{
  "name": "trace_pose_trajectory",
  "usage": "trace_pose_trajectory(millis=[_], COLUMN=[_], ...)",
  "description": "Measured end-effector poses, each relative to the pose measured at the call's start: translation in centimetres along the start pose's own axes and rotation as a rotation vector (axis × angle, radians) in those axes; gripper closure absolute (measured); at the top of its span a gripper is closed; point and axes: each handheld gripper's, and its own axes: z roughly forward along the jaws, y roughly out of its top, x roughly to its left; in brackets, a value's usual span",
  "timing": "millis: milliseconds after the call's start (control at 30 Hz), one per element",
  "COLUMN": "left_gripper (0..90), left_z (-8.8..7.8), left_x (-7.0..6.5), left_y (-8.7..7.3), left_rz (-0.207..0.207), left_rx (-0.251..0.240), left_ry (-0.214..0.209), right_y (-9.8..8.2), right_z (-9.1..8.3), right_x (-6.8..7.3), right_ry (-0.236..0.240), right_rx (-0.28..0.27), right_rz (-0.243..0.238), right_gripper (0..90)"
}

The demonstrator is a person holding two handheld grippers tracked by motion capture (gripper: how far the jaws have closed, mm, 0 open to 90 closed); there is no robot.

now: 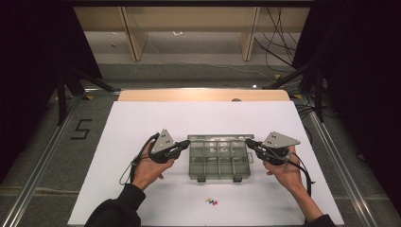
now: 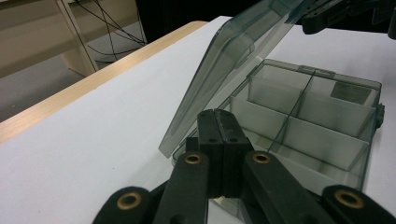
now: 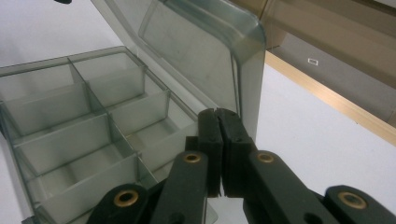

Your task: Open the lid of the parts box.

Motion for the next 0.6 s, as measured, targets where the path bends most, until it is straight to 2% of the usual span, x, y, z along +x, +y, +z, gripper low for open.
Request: trace_pose_trajectory(millis=[33, 67, 100, 333, 367, 400, 500, 600], left_gripper=[89.5, 89.4, 89.4, 89.4, 89.4, 89.4, 89.4, 89.4], left_z=[0.04, 0.05, 0.11, 0.49, 0.58, 0.65, 0.82, 0.95], left_x=[-0.05, 0.13, 0.11, 0.38, 0.51, 0.46, 0.64, 0.67], left_y=[-0.01, 0.04, 0.04, 0.19, 0.26, 0.26, 0.33, 0.34], left_rz=[-0.018, 0.002, -0.007, -0.007, 0.007, -0.006, 0.004, -0.012], left_rx=[-0.001, 0.002, 0.001, 0.002, 0.002, 0.003, 0.007, 0.002], left_ry=[0.005, 0.005, 0.007, 0.007, 0.004, 0.009, 0.006, 0.014], right_y=[0.01, 0.02, 0.06, 0.20, 0.20, 0.21, 0.23, 0.19], right_z=[0.10, 0.16, 0.23, 0.70, 0.76, 0.80, 0.88, 0.97], right_x=[-0.04, -0.06, -0.11, -0.35, -0.40, -0.42, -0.48, -0.58], right_ry=[-0.002, -0.001, -0.001, -0.015, -0.014, -0.014, -0.018, -0.023], right_rx=[0.000, 0.002, 0.005, 0.003, 0.001, 0.002, 0.003, 0.006], right_rz=[0.000, 0.001, -0.005, -0.008, -0.009, -0.007, -0.004, -0.005], right_gripper=[88.7, 88.6, 88.6, 88.4, 88.3, 88.2, 88.0, 87.9])
